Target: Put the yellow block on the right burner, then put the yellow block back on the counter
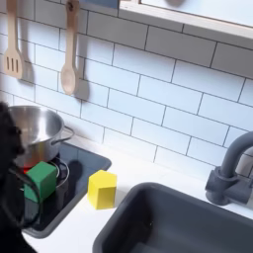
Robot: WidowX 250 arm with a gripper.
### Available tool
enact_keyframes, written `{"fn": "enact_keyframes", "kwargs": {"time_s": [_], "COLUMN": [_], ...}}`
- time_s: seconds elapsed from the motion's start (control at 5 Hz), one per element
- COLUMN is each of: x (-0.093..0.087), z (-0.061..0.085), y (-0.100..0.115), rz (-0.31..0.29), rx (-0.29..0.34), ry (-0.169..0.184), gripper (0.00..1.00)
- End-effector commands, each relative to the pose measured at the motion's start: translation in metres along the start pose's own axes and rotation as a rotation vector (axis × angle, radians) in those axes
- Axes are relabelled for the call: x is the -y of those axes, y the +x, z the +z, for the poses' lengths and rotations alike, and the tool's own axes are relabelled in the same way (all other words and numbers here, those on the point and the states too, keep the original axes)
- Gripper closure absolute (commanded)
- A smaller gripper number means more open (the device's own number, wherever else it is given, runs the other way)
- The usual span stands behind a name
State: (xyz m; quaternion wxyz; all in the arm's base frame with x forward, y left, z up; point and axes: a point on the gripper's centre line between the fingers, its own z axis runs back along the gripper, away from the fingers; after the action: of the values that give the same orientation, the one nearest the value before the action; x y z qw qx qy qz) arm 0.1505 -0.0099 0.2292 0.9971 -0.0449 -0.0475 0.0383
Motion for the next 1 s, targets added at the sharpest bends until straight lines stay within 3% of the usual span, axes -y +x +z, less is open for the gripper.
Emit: {"fn": "enact_keyframes", "kwargs": {"time_s": [0.0,0.4,0.8], "x": [-0.004,-0.008,-0.011], "z": [-0.006,-0.009,-0.023], "y": [0.037,0.071,0.09], "rz": [0.004,0.032,0.002], "rx": [0.033,0.029,0.026], "ry": [-0.041,-0.082,-0.061], "gripper": [0.0,0.0,0.0]}}
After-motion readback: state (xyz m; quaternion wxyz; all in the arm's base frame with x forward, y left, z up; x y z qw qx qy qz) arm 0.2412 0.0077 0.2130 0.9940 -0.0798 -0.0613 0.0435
